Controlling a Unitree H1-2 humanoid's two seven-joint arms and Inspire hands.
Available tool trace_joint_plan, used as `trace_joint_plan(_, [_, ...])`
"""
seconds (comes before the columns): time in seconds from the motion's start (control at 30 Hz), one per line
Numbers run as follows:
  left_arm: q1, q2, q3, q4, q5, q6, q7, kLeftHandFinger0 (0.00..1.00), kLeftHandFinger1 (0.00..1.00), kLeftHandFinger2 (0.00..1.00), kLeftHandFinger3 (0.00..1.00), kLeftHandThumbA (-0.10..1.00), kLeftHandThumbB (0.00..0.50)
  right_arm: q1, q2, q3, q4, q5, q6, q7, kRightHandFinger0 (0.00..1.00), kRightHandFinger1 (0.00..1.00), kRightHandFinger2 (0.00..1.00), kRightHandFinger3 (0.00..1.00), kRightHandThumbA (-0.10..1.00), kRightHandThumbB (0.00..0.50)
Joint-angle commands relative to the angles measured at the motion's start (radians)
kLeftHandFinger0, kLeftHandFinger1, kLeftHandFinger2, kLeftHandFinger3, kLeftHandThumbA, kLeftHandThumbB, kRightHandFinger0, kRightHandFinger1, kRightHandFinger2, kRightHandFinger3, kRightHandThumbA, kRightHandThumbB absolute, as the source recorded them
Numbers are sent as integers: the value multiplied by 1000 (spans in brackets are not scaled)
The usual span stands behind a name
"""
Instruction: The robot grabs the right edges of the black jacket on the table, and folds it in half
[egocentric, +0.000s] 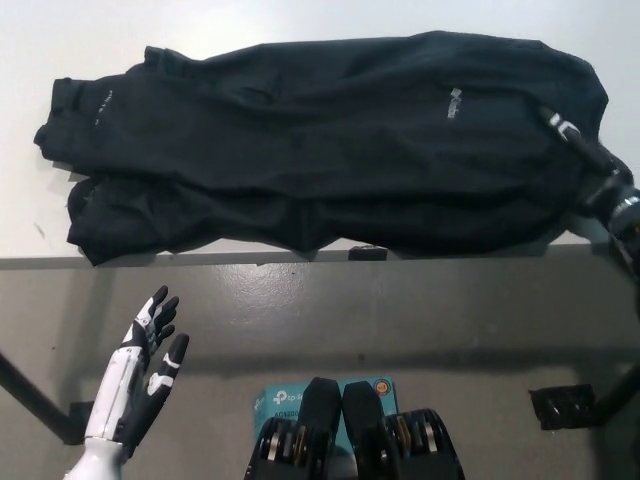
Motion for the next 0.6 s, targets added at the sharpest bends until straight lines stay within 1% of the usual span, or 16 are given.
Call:
trace_joint_plan(0.0, [-24,13,2,-25,3,-26,6,1000,1000,1000,1000,828,169,-94,32,-25,-174,43,12,-190,0,0,475,638,-100,108])
trace_joint_plan(0.03, [-25,15,2,-25,2,-24,3,1000,1000,1000,1000,828,167,-87,36,-26,-195,28,12,-185,0,0,473,554,-100,90])
trace_joint_plan(0.07, [-26,16,2,-26,2,-22,2,1000,1000,1000,1000,829,167,-84,38,-27,-202,24,12,-186,0,0,472,534,-100,87])
trace_joint_plan(0.1, [-26,17,0,-27,13,-21,6,1000,1000,1000,1000,840,167,-82,41,-34,-212,26,12,-195,0,15,476,558,-100,68])
trace_joint_plan(0.13, [-26,21,0,-29,16,-21,4,1000,1000,1000,1000,843,158,-76,48,-36,-223,26,-18,-187,0,33,470,678,-100,50])
trace_joint_plan(0.17, [-27,21,0,-26,17,-23,5,1000,1000,1000,1000,844,155,-74,49,-35,-224,23,-43,-181,0,67,458,837,-100,37])
trace_joint_plan(0.2, [-29,21,0,-23,17,-26,7,1000,1000,1000,1000,844,147,-73,50,-38,-223,22,-71,-175,0,85,480,1000,-100,44])
trace_joint_plan(0.23, [-28,20,0,-23,15,-24,6,1000,1000,1000,1000,844,143,-71,51,-39,-232,19,-82,-183,0,117,499,1000,-100,44])
trace_joint_plan(0.3, [-29,18,0,-23,7,-19,5,1000,1000,1000,1000,846,140,-74,50,-51,-231,28,-91,-194,0,137,519,1000,-100,66])
trace_joint_plan(0.33, [-30,19,1,-22,6,-20,4,1000,1000,1000,1000,847,136,-75,48,-55,-236,30,-97,-197,0,156,538,1000,-100,67])
trace_joint_plan(0.4, [-32,20,1,-19,7,-27,5,1000,1000,1000,1000,850,130,-77,46,-63,-255,35,-91,-208,0,162,552,1000,-100,71])
trace_joint_plan(0.43, [-33,20,1,-16,9,-31,7,1000,1000,1000,1000,850,122,-78,39,-63,-251,35,-98,-196,0,152,539,1000,-100,68])
trace_joint_plan(0.47, [-34,21,1,-16,12,-30,7,1000,1000,1000,1000,858,130,-79,36,-61,-262,31,-91,-201,0,134,513,1000,-100,62])
trace_joint_plan(0.5, [-35,23,0,-18,17,-25,7,1000,1000,1000,1000,873,127,-82,33,-62,-271,28,-104,-202,0,126,512,1000,-100,47])
trace_joint_plan(0.57, [-34,22,3,-14,7,-29,6,1000,1000,1000,1000,871,125,-82,34,-64,-283,27,-117,-207,0,118,519,1000,-100,49])
